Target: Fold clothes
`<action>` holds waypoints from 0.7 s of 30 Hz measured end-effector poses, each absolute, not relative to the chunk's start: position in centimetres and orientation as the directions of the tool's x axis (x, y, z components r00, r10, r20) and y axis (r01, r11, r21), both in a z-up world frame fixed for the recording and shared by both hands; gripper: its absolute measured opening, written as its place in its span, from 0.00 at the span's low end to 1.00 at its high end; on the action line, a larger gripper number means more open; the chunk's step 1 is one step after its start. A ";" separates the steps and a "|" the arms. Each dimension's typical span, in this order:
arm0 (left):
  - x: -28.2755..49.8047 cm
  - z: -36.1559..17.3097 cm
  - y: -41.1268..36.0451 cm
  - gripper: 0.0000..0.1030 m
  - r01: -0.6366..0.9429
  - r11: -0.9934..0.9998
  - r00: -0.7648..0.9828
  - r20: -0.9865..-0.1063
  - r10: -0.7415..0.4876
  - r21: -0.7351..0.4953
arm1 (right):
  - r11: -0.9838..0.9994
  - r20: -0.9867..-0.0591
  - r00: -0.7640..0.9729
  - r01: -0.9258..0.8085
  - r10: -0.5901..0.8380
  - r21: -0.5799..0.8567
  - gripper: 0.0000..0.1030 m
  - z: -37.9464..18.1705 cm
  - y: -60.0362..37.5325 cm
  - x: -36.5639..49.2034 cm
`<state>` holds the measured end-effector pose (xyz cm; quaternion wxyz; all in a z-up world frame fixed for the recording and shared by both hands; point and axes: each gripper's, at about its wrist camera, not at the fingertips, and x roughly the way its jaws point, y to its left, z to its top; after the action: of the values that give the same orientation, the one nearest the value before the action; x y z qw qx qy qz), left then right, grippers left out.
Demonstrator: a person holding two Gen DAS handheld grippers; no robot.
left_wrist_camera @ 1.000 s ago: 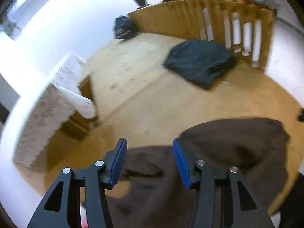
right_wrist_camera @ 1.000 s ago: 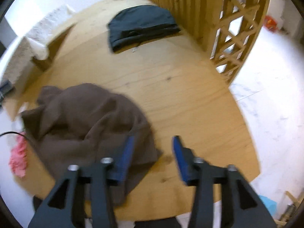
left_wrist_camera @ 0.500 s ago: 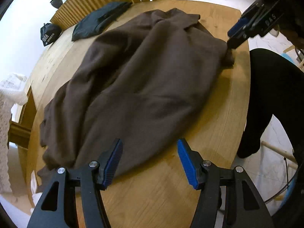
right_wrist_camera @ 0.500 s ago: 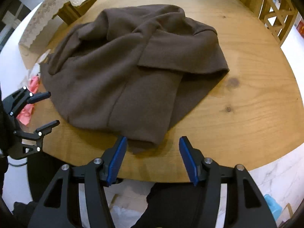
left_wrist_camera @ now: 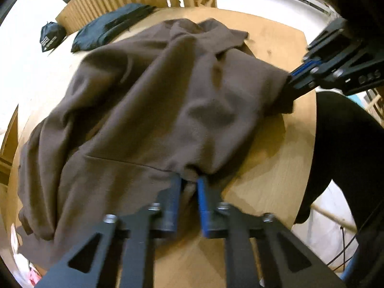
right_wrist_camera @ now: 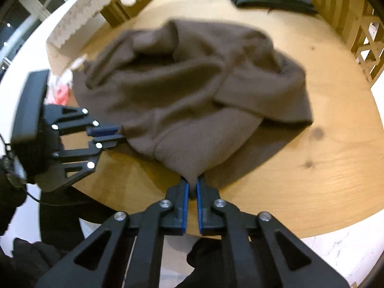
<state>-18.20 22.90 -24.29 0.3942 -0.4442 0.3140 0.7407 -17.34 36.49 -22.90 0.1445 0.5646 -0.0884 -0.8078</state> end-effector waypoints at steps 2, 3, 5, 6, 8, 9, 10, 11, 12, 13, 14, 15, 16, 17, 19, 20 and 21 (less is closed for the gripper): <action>-19.1 -22.0 22.0 0.07 -0.852 -0.516 -0.303 -0.890 0.340 0.093 | -0.935 -0.859 -0.370 0.155 -0.353 0.318 0.05 -20.0 36.8 -17.3; -19.5 -20.8 21.5 0.06 -0.846 -0.527 -0.308 -0.882 0.357 0.082 | -0.932 -0.844 -0.394 0.166 -0.363 0.323 0.05 -18.5 36.9 -17.3; -20.4 -17.4 20.0 0.06 -0.831 -0.554 -0.326 -0.851 0.413 0.050 | -0.927 -0.815 -0.441 0.190 -0.376 0.325 0.05 -15.7 36.6 -17.3; -21.0 -15.6 19.2 0.06 -0.820 -0.572 -0.340 -0.834 0.434 0.036 | -0.921 -0.801 -0.454 0.190 -0.390 0.340 0.05 -14.7 36.5 -17.6; -22.1 -12.0 17.5 0.06 -0.797 -0.604 -0.370 -0.805 0.463 0.019 | -0.908 -0.771 -0.479 0.207 -0.420 0.365 0.05 -12.6 36.2 -18.2; -22.0 -10.7 17.3 0.06 -0.788 -0.614 -0.391 -0.795 0.464 0.030 | -0.900 -0.754 -0.492 0.223 -0.435 0.375 0.05 -11.4 35.9 -18.6; -22.4 -9.9 17.0 0.06 -0.785 -0.617 -0.411 -0.788 0.459 0.051 | -0.894 -0.738 -0.504 0.238 -0.448 0.380 0.05 -10.4 35.6 -19.0; -23.0 -9.1 16.7 0.07 -0.782 -0.619 -0.431 -0.781 0.452 0.073 | -0.897 -0.733 -0.516 0.252 -0.443 0.363 0.05 -9.8 35.2 -19.8; -23.5 -8.4 16.4 0.07 -0.779 -0.620 -0.450 -0.774 0.446 0.095 | -0.899 -0.728 -0.529 0.267 -0.437 0.346 0.05 -9.2 34.8 -20.6; -24.0 -8.3 16.2 0.07 -0.772 -0.626 -0.461 -0.774 0.435 0.108 | -0.902 -0.723 -0.541 0.278 -0.430 0.329 0.05 -8.6 34.5 -21.4; -24.4 -8.4 16.2 0.07 -0.765 -0.633 -0.470 -0.775 0.423 0.118 | -0.911 -0.728 -0.547 0.268 -0.413 0.314 0.05 -8.6 34.8 -22.9; -26.0 -8.7 16.3 0.07 -0.753 -0.650 -0.462 -0.787 0.408 0.106 | -0.926 -0.744 -0.551 0.238 -0.378 0.294 0.05 -9.2 34.9 -25.3; -27.6 -9.5 16.6 0.10 -0.741 -0.665 -0.456 -0.798 0.395 0.094 | -0.939 -0.759 -0.554 0.208 -0.343 0.273 0.05 -9.9 35.1 -27.6; -29.1 -10.3 16.9 0.12 -0.729 -0.680 -0.449 -0.808 0.382 0.084 | -0.953 -0.775 -0.554 0.173 -0.304 0.250 0.05 -10.7 35.3 -29.9; -31.7 -12.4 17.3 0.16 -0.689 -0.714 -0.473 -0.824 0.313 0.125 | -0.981 -0.827 -0.531 0.051 -0.185 0.187 0.13 -12.9 37.0 -33.9; -33.4 -13.6 17.4 0.14 -0.662 -0.738 -0.468 -0.841 0.271 0.130 | -0.982 -0.848 -0.504 0.008 -0.166 0.188 0.16 -13.8 37.9 -34.9; -35.2 -14.9 17.4 0.14 -0.632 -0.763 -0.458 -0.859 0.229 0.134 | -0.982 -0.867 -0.475 -0.036 -0.148 0.187 0.18 -14.6 38.8 -36.0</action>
<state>-35.25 17.40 -14.95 0.2613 -0.4502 0.2238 0.8240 -35.95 38.82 -14.59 0.0328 0.5111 -0.0897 -0.8542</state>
